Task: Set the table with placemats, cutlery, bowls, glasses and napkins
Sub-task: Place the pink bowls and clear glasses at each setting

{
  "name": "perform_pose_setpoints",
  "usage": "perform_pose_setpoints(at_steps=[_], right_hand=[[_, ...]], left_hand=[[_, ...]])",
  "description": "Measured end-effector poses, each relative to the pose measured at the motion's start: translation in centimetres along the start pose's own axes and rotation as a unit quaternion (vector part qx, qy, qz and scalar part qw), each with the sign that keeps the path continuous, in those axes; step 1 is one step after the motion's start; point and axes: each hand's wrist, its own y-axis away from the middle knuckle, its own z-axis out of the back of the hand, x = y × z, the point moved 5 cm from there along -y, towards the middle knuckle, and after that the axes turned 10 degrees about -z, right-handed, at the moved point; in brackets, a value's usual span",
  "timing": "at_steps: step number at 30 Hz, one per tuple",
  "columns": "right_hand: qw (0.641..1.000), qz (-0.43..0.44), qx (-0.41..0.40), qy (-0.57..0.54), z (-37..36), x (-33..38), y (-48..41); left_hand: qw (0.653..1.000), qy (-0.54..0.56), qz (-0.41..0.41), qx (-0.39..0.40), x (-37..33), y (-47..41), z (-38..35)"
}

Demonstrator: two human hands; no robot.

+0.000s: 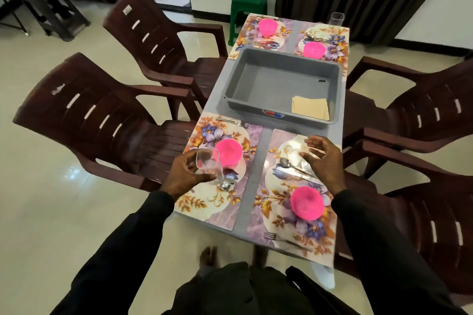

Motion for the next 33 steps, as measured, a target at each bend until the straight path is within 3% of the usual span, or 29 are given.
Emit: perform_pose_setpoints(at_steps=[13, 33], right_hand=[[0.999, -0.044, 0.013, 0.0, -10.5, 2.3, 10.7], [0.992, -0.084, -0.071, 0.062, -12.9, 1.9, 17.3]], left_hand=[[0.996, -0.033, 0.028, 0.073, 10.3, 0.3, 5.0], [0.99, -0.018, 0.028, 0.134, 17.2, -1.7, 4.0]])
